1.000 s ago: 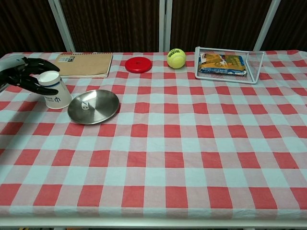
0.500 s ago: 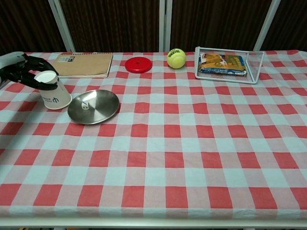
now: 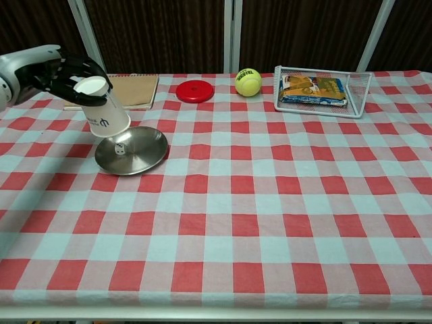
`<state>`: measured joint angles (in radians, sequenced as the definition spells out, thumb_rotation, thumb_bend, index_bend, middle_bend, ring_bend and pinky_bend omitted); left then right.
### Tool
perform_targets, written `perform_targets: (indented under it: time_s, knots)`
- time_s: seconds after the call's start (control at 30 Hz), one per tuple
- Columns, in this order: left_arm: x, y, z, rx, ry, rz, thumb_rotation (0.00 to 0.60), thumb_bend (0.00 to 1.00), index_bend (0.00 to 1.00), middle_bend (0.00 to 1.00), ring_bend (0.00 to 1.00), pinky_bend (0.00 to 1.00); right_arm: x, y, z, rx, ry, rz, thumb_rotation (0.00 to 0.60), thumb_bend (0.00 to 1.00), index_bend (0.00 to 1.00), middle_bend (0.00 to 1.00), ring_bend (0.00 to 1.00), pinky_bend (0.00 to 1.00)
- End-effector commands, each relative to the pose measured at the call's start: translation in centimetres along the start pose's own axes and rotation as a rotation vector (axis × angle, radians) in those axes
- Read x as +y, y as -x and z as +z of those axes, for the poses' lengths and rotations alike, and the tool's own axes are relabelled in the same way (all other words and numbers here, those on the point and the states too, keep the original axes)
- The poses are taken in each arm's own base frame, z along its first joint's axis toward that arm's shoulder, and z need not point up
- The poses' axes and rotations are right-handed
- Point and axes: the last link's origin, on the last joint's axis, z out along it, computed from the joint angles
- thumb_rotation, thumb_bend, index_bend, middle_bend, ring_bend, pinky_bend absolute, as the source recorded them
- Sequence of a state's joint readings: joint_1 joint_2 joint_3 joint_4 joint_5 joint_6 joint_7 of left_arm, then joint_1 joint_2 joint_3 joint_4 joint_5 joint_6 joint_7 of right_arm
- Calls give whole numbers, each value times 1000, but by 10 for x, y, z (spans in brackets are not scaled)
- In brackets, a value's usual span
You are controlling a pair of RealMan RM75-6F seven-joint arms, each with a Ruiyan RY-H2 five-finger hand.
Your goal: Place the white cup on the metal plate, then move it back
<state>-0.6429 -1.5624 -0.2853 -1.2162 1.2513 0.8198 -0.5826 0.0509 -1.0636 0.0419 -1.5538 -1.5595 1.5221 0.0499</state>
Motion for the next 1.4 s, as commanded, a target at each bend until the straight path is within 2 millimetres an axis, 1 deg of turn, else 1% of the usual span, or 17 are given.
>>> perform_targets:
  time_s: [0.03, 0.2, 0.3, 0.5, 0.57, 0.7, 0.8, 0.87, 0.97, 1.07, 1.23, 1.4]
  knots:
    - [7, 17, 7, -42, 12, 45, 600, 347, 501, 324, 131, 251, 1, 0, 0, -1, 3, 1, 600, 221, 11, 166, 0, 101]
    - [5, 33, 12, -67, 2, 127, 600, 349, 501, 324, 132, 225, 2, 0, 0, -1, 8, 1, 600, 221, 11, 166, 0, 101]
    - [-1, 36, 14, -57, -17, 165, 600, 349, 501, 324, 132, 219, 3, 0, 0, -1, 7, 3, 600, 221, 11, 166, 0, 101]
    - [-9, 38, 14, -56, -51, 180, 600, 350, 501, 323, 131, 216, 3, 2, 0, -5, 8, 5, 600, 221, 12, 166, 0, 101]
    - [-8, 41, 13, -62, -48, 171, 600, 350, 501, 323, 131, 213, 4, 2, 0, -6, 8, 6, 600, 221, 11, 166, 0, 101]
    - [4, 50, 8, -91, -3, 136, 600, 350, 501, 322, 131, 199, 4, 3, 0, -8, 7, 5, 600, 221, 11, 166, 0, 101]
    - [11, 57, 4, -114, 30, 148, 600, 350, 501, 314, 131, 198, 3, 3, 1, -9, 6, 5, 600, 221, 12, 166, 0, 101]
    - [11, 60, 4, -126, 32, 161, 600, 350, 501, 313, 132, 197, 3, 3, 1, -9, 8, 4, 600, 222, 11, 166, 0, 101]
    - [8, 59, 8, -117, 20, 196, 600, 350, 501, 312, 132, 197, 3, 2, 0, -5, 8, 2, 600, 222, 12, 167, 0, 101]
    - [2, 52, 14, -85, -3, 219, 600, 350, 501, 313, 132, 197, 2, 2, 1, -6, 7, 1, 600, 221, 12, 167, 0, 101]
    - [-4, 39, 19, -15, -38, 185, 600, 352, 501, 312, 132, 197, -1, 4, 1, -15, -1, 3, 600, 221, 12, 167, 0, 101]
    - [0, 47, 10, -60, -12, 170, 600, 352, 502, 312, 131, 196, -2, 6, 0, -29, -3, 2, 600, 221, 12, 167, 0, 101]
